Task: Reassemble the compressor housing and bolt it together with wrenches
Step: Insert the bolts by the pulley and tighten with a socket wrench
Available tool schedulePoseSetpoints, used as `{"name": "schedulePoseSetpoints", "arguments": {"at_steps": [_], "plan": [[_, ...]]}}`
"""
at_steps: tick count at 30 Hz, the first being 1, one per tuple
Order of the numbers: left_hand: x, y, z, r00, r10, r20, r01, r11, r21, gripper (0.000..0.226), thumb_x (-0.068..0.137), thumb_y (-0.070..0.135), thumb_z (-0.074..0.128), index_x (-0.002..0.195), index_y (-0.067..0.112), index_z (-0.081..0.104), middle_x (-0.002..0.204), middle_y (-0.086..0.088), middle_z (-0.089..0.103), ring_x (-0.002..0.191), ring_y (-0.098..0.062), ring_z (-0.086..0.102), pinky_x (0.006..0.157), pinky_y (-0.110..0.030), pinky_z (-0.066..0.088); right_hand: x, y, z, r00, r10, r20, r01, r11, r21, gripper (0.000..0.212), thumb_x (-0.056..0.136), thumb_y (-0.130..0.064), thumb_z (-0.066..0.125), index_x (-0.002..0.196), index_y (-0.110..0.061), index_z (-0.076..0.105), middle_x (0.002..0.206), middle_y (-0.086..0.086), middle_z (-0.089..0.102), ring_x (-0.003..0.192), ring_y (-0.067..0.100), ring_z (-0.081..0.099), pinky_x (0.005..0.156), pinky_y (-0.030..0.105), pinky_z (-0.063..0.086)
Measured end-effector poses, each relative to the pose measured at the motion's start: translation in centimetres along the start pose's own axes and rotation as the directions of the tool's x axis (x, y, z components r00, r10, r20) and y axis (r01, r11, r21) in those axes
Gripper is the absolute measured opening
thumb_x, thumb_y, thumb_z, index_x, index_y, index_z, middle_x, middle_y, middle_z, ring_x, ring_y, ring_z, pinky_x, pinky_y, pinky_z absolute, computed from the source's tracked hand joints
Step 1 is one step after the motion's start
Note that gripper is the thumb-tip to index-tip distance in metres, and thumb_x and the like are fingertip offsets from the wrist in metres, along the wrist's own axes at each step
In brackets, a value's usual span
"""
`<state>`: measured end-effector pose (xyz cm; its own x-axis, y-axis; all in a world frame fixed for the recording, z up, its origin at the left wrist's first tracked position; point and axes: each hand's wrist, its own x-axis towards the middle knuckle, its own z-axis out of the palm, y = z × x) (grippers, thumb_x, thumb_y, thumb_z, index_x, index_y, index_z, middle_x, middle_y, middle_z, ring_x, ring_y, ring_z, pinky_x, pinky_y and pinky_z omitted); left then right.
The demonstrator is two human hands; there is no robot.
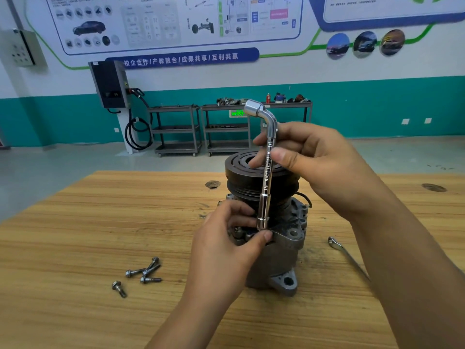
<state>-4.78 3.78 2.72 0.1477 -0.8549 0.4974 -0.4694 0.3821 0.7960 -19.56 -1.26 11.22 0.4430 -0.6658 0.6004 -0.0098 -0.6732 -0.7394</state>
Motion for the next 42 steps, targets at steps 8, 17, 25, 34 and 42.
{"name": "schedulePoseSetpoints", "arguments": {"at_steps": [8, 17, 25, 34, 42], "plan": [[0.0, -0.2, -0.7, 0.991, 0.131, -0.039, -0.131, 0.991, -0.005, 0.012, 0.073, 0.042, 0.067, 0.081, 0.035, 0.062, 0.085, 0.019, 0.068, 0.086, 0.004, 0.060, 0.066, -0.009, 0.035, -0.3, 0.1, -0.7, 0.996, 0.041, 0.075, -0.039, 0.999, -0.030, 0.021, 0.089, -0.004, 0.053, 0.094, -0.021, 0.063, 0.085, -0.005, 0.075, 0.089, 0.008, 0.069, 0.077, 0.015, 0.050], [4.2, 3.5, -2.1, 0.917, 0.349, -0.194, -0.372, 0.923, -0.098, 0.010, 0.087, 0.025, 0.054, 0.086, 0.031, 0.061, 0.082, 0.017, 0.065, 0.079, -0.001, 0.061, 0.068, -0.014, 0.045, 0.0, 0.3, -0.4, 0.999, 0.041, 0.031, -0.040, 0.999, -0.022, 0.012, 0.081, -0.015, 0.065, 0.091, -0.020, 0.062, 0.080, -0.005, 0.073, 0.083, 0.009, 0.070, 0.075, 0.019, 0.053], [8.5, 5.0, -1.4, 0.923, 0.368, 0.113, -0.300, 0.871, -0.389, 0.020, 0.067, 0.029, 0.076, 0.080, 0.022, 0.063, 0.076, 0.010, 0.067, 0.077, -0.008, 0.065, 0.073, -0.026, 0.050, 0.1, 0.9, -0.2, 0.998, 0.023, -0.054, -0.024, 1.000, -0.006, 0.015, 0.066, -0.020, 0.075, 0.079, -0.022, 0.067, 0.078, 0.012, 0.068, 0.084, 0.028, 0.068, 0.079, 0.042, 0.057], [10.5, 4.2, -2.0, 0.820, 0.454, 0.350, -0.256, 0.836, -0.486, 0.025, 0.066, 0.022, 0.073, 0.078, 0.009, 0.056, 0.075, 0.014, 0.060, 0.077, -0.008, 0.058, 0.074, -0.022, 0.045, 0.4, 1.0, 0.3, 0.996, 0.016, -0.092, -0.021, 0.998, -0.060, 0.019, 0.061, -0.022, 0.080, 0.066, -0.031, 0.063, 0.068, 0.001, 0.063, 0.071, 0.017, 0.063, 0.070, 0.039, 0.054], [10.6, 4.3, -2.4, 0.796, 0.395, 0.458, -0.173, 0.875, -0.453, 0.012, 0.080, 0.017, 0.060, 0.085, 0.021, 0.070, 0.084, 0.010, 0.068, 0.088, -0.010, 0.064, 0.081, -0.022, 0.049, 0.0, 1.2, -0.8, 0.994, 0.074, 0.078, -0.075, 0.997, 0.010, 0.021, 0.074, -0.020, 0.069, 0.094, -0.027, 0.074, 0.093, -0.004, 0.073, 0.095, 0.012, 0.067, 0.084, 0.028, 0.051]]}}
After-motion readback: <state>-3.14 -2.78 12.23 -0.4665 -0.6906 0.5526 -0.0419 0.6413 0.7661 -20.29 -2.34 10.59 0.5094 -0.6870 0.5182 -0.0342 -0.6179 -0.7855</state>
